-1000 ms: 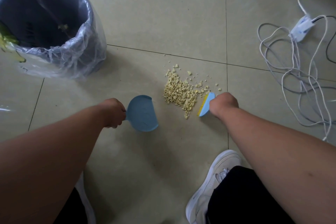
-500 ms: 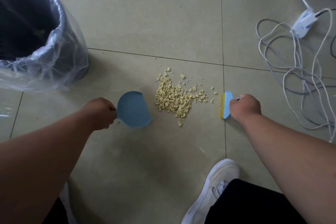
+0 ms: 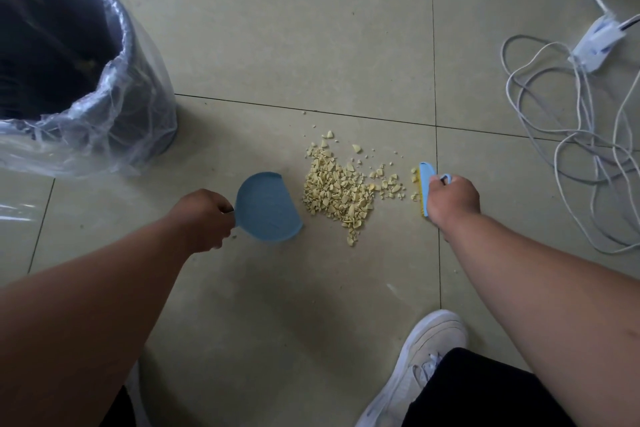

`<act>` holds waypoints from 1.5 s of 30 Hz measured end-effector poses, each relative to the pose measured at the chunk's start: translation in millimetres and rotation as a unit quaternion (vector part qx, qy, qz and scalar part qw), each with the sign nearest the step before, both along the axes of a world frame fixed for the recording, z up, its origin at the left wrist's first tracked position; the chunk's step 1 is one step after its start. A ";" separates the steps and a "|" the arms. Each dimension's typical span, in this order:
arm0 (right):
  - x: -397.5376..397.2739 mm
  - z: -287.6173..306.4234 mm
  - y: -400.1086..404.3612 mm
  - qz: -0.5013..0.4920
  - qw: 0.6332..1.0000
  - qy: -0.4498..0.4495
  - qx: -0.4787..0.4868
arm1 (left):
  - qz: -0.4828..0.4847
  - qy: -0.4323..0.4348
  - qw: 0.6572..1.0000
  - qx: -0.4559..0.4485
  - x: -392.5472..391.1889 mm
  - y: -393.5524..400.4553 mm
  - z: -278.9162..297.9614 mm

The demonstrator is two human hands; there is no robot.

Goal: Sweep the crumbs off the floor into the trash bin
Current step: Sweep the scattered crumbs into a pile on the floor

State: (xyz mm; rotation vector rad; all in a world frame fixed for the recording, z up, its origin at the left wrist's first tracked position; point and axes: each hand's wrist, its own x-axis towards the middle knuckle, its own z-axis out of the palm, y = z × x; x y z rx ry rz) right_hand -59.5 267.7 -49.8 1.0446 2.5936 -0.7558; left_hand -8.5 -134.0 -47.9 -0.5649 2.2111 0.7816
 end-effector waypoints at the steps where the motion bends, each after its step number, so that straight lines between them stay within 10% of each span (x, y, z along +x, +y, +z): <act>1: 0.0 -0.3 -4.5 0.014 1.000 0.003 -0.001 | -0.002 0.002 1.000 -0.002 0.4 0.0 0.1; 11: 6.0 0.7 -49.6 0.146 0.988 0.030 -0.031 | -0.018 0.011 1.000 -0.010 0.7 -4.0 -1.2; 24: -14.0 -4.9 20.0 0.078 0.992 0.008 0.095 | -0.064 0.034 0.996 -0.059 -6.7 -13.6 4.0; 45: 0.4 -12.7 -73.9 0.234 0.971 0.053 -0.009 | -0.064 0.049 0.995 -0.052 -2.9 -22.8 3.3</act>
